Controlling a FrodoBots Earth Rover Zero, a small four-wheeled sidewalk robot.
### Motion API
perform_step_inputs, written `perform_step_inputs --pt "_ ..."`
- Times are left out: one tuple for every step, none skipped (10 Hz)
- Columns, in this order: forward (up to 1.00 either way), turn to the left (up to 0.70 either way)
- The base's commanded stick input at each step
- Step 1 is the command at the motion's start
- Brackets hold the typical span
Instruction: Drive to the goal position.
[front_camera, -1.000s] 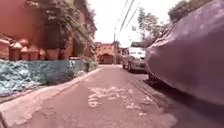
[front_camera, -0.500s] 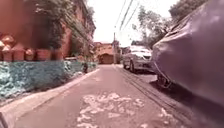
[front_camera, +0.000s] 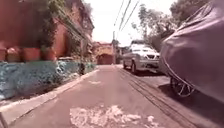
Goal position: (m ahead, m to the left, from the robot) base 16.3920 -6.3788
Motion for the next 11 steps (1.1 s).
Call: perform_step_inputs --pt "1.00 0.00" --pt "1.00 0.00" --pt "1.00 0.00" --pt "1.00 0.00" --pt "1.00 0.00" --pt "1.00 0.00" --pt "1.00 0.00" --pt "1.00 0.00" --pt "1.00 0.00" --pt "1.00 0.00" --pt "1.00 0.00"
